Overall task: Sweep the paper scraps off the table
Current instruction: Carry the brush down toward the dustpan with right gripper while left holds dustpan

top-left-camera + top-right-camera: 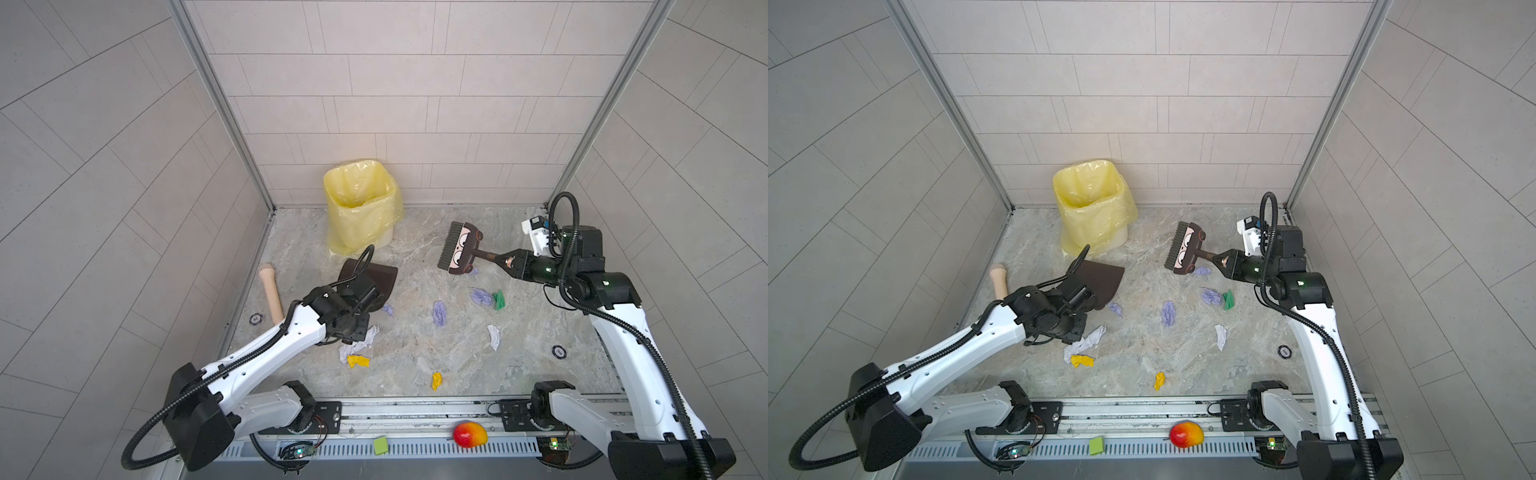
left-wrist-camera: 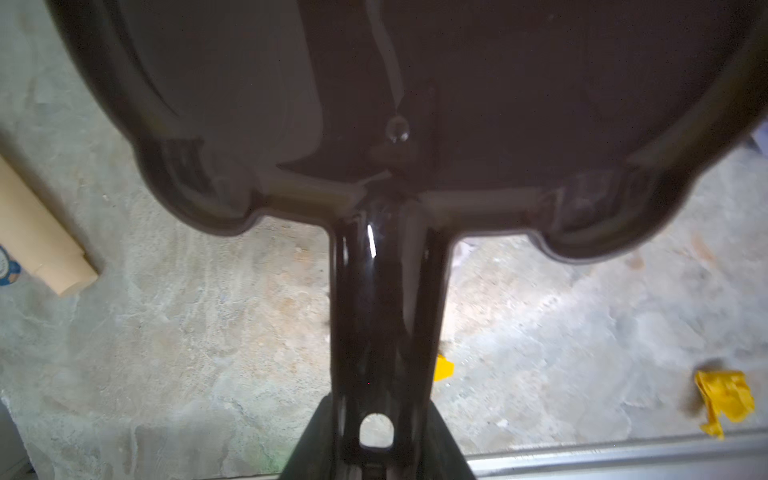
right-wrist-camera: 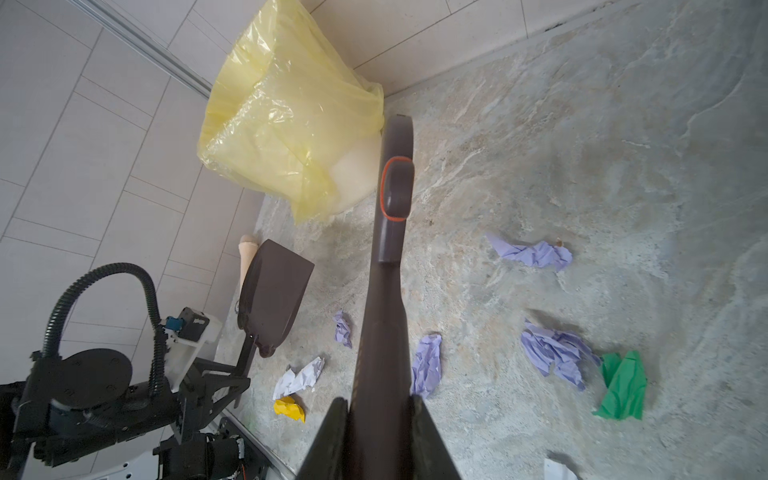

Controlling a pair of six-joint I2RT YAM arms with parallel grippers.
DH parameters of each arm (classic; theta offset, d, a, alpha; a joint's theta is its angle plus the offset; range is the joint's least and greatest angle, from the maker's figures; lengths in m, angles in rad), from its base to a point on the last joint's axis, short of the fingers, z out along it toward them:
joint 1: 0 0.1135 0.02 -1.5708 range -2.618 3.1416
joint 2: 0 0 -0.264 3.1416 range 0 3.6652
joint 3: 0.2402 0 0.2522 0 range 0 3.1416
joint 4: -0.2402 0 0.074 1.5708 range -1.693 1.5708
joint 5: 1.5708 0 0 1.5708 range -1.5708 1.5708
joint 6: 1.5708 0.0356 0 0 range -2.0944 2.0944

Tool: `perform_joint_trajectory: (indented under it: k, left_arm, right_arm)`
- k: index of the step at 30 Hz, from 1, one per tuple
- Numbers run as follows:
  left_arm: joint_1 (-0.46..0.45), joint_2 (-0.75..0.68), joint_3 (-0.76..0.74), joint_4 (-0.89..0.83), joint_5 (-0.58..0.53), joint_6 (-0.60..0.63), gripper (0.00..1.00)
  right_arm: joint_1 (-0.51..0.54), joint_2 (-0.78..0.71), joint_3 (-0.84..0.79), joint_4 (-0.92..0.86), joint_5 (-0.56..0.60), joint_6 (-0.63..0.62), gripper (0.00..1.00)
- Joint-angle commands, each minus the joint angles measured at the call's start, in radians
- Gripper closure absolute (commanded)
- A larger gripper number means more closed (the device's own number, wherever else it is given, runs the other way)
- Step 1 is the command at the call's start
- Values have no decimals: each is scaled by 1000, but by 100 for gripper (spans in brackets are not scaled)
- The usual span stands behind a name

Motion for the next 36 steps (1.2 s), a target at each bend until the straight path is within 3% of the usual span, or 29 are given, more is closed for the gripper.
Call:
perform_joint_trajectory:
  k: [1,8,16,36]
  left_arm:
    - [-72,45,59,-100,42,29,100]
    - [-191,137,135,-159,140,103,100]
    - [-275,214,161,-171,193,194,100]
    - [-355,379,237,-219,64,327,100]
  right_arm:
    - [11,16,85,-130,41,-86,100]
    - [56,122,280,-364,156,-213,100]
    - [133,249,369,-489,259,-289,100]
    - [300,494,583,-687,405,-346,100]
